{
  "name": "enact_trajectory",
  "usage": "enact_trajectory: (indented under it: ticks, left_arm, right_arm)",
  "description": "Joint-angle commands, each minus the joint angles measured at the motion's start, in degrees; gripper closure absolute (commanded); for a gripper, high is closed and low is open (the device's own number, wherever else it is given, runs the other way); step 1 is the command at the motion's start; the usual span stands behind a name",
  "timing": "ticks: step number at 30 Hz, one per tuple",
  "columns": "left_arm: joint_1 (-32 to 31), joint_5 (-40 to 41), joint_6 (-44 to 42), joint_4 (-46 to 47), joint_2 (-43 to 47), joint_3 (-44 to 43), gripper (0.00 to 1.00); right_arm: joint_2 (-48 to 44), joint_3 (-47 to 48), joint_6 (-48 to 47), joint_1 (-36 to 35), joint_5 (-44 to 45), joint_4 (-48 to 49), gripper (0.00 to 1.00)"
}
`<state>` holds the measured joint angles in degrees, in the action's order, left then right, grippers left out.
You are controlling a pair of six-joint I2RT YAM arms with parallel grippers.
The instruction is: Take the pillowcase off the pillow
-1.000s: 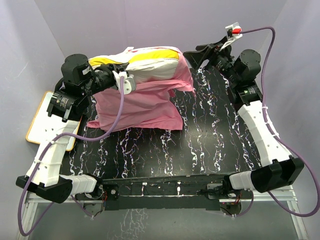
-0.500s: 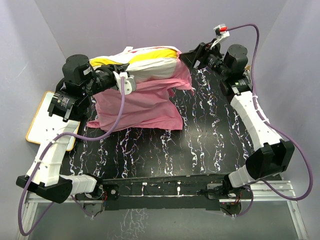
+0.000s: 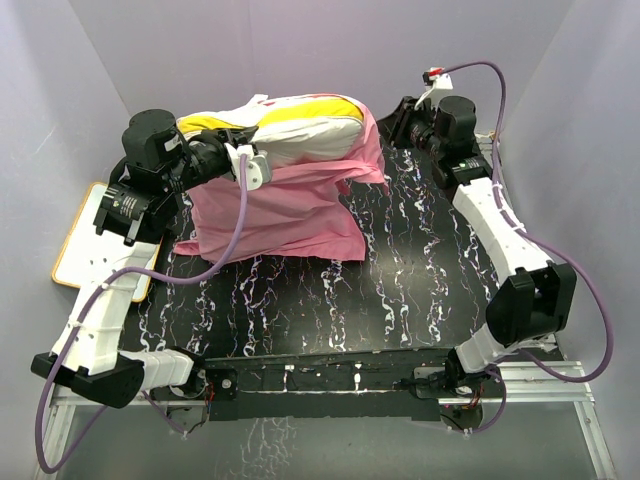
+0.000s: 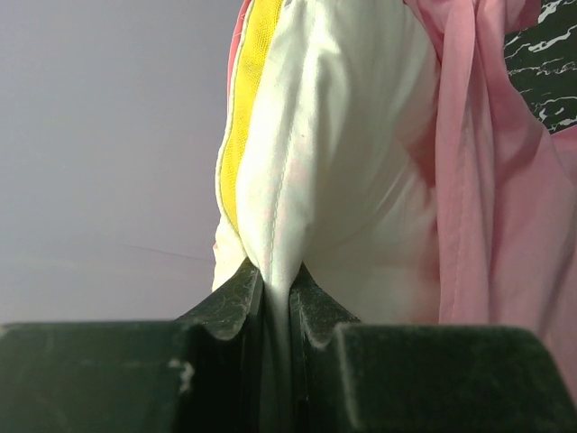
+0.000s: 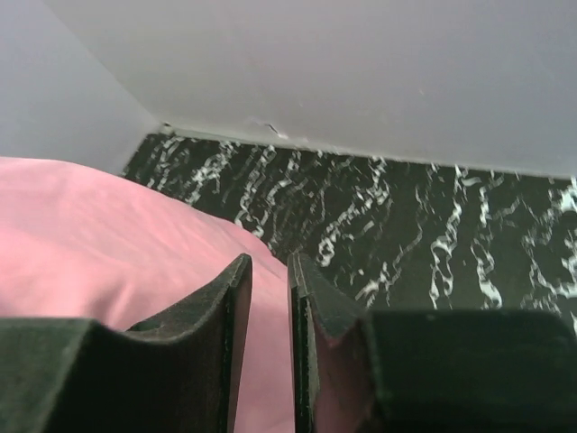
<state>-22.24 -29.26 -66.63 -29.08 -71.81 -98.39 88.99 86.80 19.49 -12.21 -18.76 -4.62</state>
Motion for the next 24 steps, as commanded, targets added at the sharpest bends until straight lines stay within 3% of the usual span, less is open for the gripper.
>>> enact_trajectory:
  ticks: [1, 3, 8, 11, 20, 24]
  left_arm:
    - [-0.08, -2.77, -0.17, 4.41, 2.63, -1.74, 1.00]
    - [-0.08, -2.70, -0.36, 4.07, 2.55, -1.64, 1.00]
    - [-0.08, -2.52, -0.93, 4.12, 2.70, -0.46, 1.00]
    - [-0.08, -2.93, -1.13, 4.28, 2.44, -0.31, 1.00]
    - [-0.08, -3.24, -1.03, 3.66, 2.57, -0.01, 1.00]
    - [-0.08, -3.69, -0.36, 4.79, 2.96, 0.58, 1.00]
  right_arm:
    - [-1.13, 0.41, -1.45, 0.68, 4.00, -0.03, 0.76]
    - [-2.86, 1.08, -1.47, 0.79, 3.86, 0.46, 0.74]
    - [-9.38, 2.39, 0.73, 0.72, 0.25, 6.23, 0.47]
    - [-9.22, 6.10, 1.85, -0.55, -1.82, 6.88, 0.37]
    - [-2.50, 17.07, -9.00, -10.37, -5.20, -2.33, 0.26]
    - [-0.38, 18.78, -12.49, -11.43, -1.15, -6.77, 0.27]
